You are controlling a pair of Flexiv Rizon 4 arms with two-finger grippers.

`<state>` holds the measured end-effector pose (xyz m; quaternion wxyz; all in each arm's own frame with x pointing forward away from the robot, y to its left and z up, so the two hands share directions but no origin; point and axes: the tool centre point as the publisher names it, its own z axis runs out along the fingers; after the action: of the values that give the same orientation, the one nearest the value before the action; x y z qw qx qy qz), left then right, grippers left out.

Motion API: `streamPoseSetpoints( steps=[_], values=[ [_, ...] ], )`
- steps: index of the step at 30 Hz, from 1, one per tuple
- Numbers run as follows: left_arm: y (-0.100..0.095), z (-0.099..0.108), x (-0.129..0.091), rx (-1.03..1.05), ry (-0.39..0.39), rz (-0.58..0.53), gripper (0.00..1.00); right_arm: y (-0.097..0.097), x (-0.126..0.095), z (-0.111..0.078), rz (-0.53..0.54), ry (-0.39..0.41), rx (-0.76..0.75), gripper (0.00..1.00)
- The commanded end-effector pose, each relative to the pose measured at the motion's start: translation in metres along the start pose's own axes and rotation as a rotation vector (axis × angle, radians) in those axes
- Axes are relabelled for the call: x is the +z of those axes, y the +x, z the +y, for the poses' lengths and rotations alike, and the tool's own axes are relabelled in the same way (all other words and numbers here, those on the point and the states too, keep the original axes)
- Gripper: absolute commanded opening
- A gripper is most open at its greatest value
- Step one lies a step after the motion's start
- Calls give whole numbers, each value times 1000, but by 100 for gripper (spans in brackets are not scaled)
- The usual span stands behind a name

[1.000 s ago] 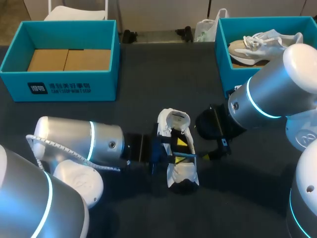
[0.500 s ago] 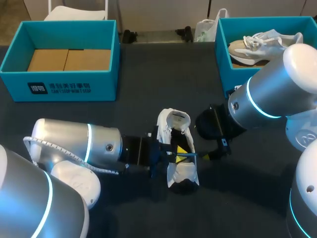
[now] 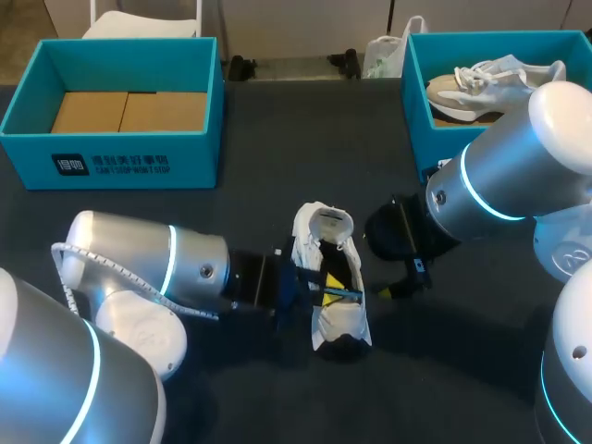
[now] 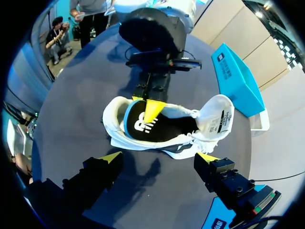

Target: Take the shoe out of the shoebox, open the shoe tongue, remove and reinsert the insole, then place the shoe into the shoebox

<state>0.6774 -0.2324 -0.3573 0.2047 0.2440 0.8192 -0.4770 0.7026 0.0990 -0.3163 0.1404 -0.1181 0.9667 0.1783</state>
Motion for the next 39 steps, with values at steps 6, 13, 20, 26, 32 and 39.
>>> streamPoseSetpoints(
  steps=[6,13,20,26,32,39],
  values=[
    [-11,-19,-20,9,46,-26,35,1,0,0,-1,1,0,100],
    [-2,-16,-9,7,50,0,0,1,0,0,-1,1,0,100],
    [7,-4,0,14,21,35,0,1,0,0,-1,1,0,100],
    [0,-8,-14,8,18,30,44,1,0,0,-1,1,0,100],
    [-15,-18,-36,5,33,4,59,1,0,0,-1,1,0,100],
    [-28,-29,-55,37,39,17,65,1,0,0,-1,1,0,100]
  ],
)
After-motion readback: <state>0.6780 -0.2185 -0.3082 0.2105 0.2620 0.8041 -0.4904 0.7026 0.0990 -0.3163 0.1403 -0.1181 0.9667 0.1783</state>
